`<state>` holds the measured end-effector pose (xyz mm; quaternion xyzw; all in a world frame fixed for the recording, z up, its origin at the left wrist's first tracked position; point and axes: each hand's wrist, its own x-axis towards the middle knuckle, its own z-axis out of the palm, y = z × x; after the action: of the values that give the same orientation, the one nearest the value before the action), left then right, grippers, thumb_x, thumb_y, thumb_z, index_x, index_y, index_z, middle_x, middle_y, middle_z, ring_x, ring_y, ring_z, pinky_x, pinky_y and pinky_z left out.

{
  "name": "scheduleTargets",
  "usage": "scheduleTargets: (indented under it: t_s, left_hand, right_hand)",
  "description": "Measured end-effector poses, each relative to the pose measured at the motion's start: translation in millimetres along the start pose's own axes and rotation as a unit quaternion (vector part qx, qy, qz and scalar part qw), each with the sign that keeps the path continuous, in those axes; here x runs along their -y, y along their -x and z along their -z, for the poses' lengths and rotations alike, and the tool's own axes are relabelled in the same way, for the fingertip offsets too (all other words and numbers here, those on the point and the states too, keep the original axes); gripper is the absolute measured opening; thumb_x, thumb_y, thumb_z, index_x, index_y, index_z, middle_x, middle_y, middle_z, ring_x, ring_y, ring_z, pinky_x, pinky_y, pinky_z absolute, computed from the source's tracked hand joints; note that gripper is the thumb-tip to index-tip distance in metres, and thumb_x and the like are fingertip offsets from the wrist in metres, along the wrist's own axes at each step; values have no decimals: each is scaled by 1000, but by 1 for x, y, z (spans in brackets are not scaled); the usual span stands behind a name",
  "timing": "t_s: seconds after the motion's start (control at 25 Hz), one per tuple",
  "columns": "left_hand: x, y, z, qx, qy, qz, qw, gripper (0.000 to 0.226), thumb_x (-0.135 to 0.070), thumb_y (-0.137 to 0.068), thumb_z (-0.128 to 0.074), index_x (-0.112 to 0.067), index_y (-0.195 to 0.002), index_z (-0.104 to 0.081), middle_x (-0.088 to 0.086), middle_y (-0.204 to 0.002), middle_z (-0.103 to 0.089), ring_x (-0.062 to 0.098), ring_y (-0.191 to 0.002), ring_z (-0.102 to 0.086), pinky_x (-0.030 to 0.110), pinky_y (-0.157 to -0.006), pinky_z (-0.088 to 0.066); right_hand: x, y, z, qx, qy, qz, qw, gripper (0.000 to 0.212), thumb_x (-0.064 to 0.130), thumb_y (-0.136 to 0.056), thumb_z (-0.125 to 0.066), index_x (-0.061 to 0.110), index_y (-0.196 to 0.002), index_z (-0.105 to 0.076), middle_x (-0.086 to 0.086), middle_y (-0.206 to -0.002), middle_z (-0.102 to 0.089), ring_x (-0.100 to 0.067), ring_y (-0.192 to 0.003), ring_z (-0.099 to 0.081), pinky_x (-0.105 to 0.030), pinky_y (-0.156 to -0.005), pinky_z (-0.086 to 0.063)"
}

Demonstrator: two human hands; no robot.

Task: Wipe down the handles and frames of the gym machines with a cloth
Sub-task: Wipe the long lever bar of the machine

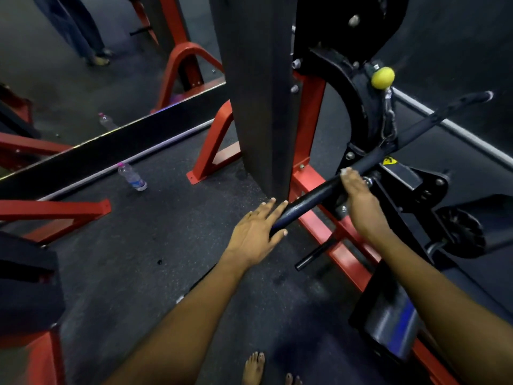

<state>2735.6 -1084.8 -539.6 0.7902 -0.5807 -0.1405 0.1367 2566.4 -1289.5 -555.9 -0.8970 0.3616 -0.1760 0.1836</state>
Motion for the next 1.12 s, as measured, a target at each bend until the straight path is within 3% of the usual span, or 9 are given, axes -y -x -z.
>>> scheduleTargets:
  t_s: [0.08,0.16,0.32,0.48,0.6,0.72,0.84,1.0,1.12]
  left_hand:
    - [-6,-8,-1,16,9,22,1000,62,-41,-100,-43,-31,-153,-13,-1,-160,-18,17,-144,-24,31,-112,-26]
    - [-8,-5,0,19,27,31,999,60,-39,-101,-42,-30,-153,-14,-3,-160,-17,15,-143,-26,26,-109,-28]
    - [-10,-4,1,41,37,24,998,59,-40,-101,-40,-32,-153,-12,-6,-161,-11,15,-141,-30,28,-107,-34]
    - [-7,-5,-2,56,34,35,997,58,-40,-101,-39,-37,-152,-10,-6,-161,-9,19,-140,-34,34,-106,-37]
    - [-8,-4,-6,56,46,42,997,58,-40,-101,-39,-37,-152,-10,-7,-161,-9,17,-140,-32,32,-106,-36]
    - [-8,-4,-5,57,59,43,996,58,-40,-101,-39,-38,-152,-10,-8,-161,-9,15,-141,-30,31,-106,-35]
    - [-8,-4,-6,66,62,44,995,58,-42,-101,-38,-39,-152,-8,-9,-161,-7,15,-142,-28,33,-108,-35]
    - [-6,-4,-9,68,61,48,995,59,-41,-101,-37,-39,-152,-7,-9,-161,-6,15,-143,-27,35,-110,-35]
    - [-6,-5,-8,75,60,49,994,59,-41,-101,-37,-39,-152,-6,-9,-161,-5,15,-143,-25,35,-110,-34]
  right_hand:
    - [1,-8,7,-3,12,-51,999,44,12,-97,-36,11,-141,-39,-2,-144,-42,-15,-133,-38,-18,-110,-23]
    - [26,17,-3,13,27,61,998,49,46,-98,-30,20,-137,-46,9,-134,-49,-7,-124,-46,-14,-107,-30]
    - [13,31,-19,71,40,202,976,52,-3,-88,-32,1,-140,-39,-12,-148,-35,-22,-139,-30,-27,-118,-11]
    - [-22,-11,4,-32,-44,-113,992,63,-14,-84,-36,4,-144,-32,-11,-151,-30,-23,-141,-26,-16,-114,-3]
    - [21,32,-6,52,-39,63,996,44,17,-100,-29,16,-144,-36,4,-150,-33,-10,-140,-26,-25,-116,-15]
    - [12,50,-20,79,51,269,958,53,-4,-90,-28,1,-142,-33,-9,-151,-28,-21,-142,-22,-32,-118,-13]
    - [-35,-10,-5,7,36,95,995,65,-16,-80,-38,2,-142,-35,-11,-150,-29,-23,-142,-22,-26,-119,-5]
    - [-29,-59,10,8,21,-80,997,47,-9,-78,-45,2,-123,-54,-16,-124,-53,-33,-121,-48,-31,-101,-38]
    - [28,-20,-5,58,13,67,996,32,-1,-79,-45,0,-105,-65,-12,-102,-64,-27,-96,-63,-29,-83,-52]
